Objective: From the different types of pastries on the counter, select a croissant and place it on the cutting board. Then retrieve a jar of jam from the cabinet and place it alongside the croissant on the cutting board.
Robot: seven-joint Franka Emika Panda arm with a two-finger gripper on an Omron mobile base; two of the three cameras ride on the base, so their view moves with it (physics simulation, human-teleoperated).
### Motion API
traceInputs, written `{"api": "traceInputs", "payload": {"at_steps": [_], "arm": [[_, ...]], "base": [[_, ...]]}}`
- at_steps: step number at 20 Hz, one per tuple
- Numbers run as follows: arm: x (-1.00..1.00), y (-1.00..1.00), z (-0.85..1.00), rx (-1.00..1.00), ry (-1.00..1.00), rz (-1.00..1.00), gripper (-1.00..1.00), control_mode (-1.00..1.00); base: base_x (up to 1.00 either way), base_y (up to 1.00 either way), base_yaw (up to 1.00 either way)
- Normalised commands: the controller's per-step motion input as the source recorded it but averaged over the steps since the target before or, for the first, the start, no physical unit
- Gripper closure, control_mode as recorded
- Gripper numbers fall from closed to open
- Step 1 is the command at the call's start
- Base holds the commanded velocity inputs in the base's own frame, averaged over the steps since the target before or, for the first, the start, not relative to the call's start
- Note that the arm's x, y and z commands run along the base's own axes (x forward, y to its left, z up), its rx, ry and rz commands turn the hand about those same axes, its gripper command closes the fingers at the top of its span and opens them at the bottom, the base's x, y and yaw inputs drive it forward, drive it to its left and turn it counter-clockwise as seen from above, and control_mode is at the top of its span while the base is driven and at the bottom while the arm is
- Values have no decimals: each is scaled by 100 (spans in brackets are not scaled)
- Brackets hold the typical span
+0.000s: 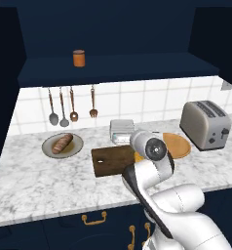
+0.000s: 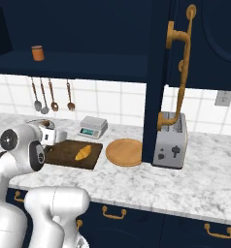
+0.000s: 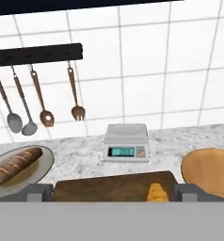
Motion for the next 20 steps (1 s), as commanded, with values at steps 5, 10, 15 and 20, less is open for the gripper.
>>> {"api": "traceInputs", "payload": {"at_steps": [5,10,15,20], "arm": [[-2,24,75,0,-21,3,-100,-100],[-2,29,80,0,-11,2,-100,-100],[-19,18,77,0,-2,0,-100,-100],[-26,9,90,0,0,0,-100,-100]], "base": [[0,0,0],[0,0,0],[0,0,0],[0,0,0]]}}
